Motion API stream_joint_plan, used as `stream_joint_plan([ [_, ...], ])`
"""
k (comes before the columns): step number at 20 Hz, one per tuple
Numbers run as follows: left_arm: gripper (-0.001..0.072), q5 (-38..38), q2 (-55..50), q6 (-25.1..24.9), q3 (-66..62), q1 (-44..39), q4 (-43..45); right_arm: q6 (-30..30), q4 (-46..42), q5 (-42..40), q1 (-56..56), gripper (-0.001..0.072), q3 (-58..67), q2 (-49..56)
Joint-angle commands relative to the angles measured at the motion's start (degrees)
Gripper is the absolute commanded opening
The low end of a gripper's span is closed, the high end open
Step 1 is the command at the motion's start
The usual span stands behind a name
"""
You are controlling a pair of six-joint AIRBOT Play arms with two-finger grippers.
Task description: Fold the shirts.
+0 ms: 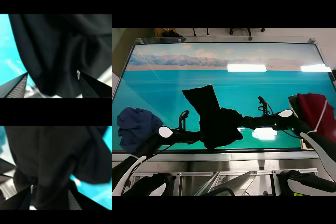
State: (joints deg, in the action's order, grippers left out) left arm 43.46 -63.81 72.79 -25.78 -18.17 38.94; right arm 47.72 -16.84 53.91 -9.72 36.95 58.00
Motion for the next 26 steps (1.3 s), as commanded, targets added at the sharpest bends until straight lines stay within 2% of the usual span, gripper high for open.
stream_joint_plan([
  [1, 0.0698, -3.6, -7.6, -1.6, -3.0, -2.5, -1.4, -9.3, 11.4, -0.8, -1.4, 0.0501, 0.0, 4.9],
  [2, 0.0697, -2.2, -9.5, -2.1, -5.0, -2.5, -1.4, -10.4, 12.1, -0.7, -1.4, 0.0434, 0.0, 5.6],
  [3, 0.0696, -0.8, -10.8, -2.5, -6.9, -2.5, -1.4, -10.4, 12.2, -0.7, -1.4, 0.0222, 0.0, 6.2],
  [5, 0.0526, 2.5, -12.4, -3.2, -10.3, -2.5, -0.9, -10.5, 12.2, -0.7, -1.4, 0.0018, 0.0, 6.7],
  [8, 0.0529, 6.8, -12.4, -3.4, -13.4, -2.5, -0.9, -11.1, 12.2, -0.5, -1.2, 0.0022, 0.4, 6.5],
  [9, 0.0442, 7.8, -11.9, -3.4, -14.1, -2.4, -0.8, -11.1, 12.2, -0.3, -0.9, 0.0022, 0.6, 6.2],
  [10, 0.0049, 8.8, -11.0, -3.5, -14.4, -2.1, -0.8, -11.1, 12.1, 0.5, -0.5, 0.0023, 1.1, 5.6],
  [11, 0.0013, 9.5, -9.7, -4.2, -15.0, -1.2, -1.0, -11.1, 12.2, 2.3, 0.1, 0.0022, 1.9, 4.8],
  [14, 0.0011, 14.3, -3.3, -3.8, -19.3, 2.2, -1.6, -10.8, 12.2, 8.9, 2.0, 0.0023, 7.7, 0.1],
  [17, 0.0010, 20.0, 7.0, -0.8, -30.8, 4.9, -1.6, -9.2, 12.2, 10.0, 3.3, 0.0022, 18.6, -7.7],
  [21, 0.0010, 19.5, 17.7, 1.3, -57.0, 7.8, -0.9, -9.7, 10.9, 5.6, 3.3, 0.0022, 39.4, -17.9],
  [24, 0.0015, 18.0, 19.4, 1.3, -74.0, 11.4, 0.2, -10.0, 3.7, -0.1, 3.3, 0.0022, 51.1, -23.1],
  [26, 0.0016, 21.1, 17.6, 1.5, -80.8, 13.7, 0.0, -9.8, 2.3, -0.5, 3.3, 0.0023, 53.4, -24.1],
])
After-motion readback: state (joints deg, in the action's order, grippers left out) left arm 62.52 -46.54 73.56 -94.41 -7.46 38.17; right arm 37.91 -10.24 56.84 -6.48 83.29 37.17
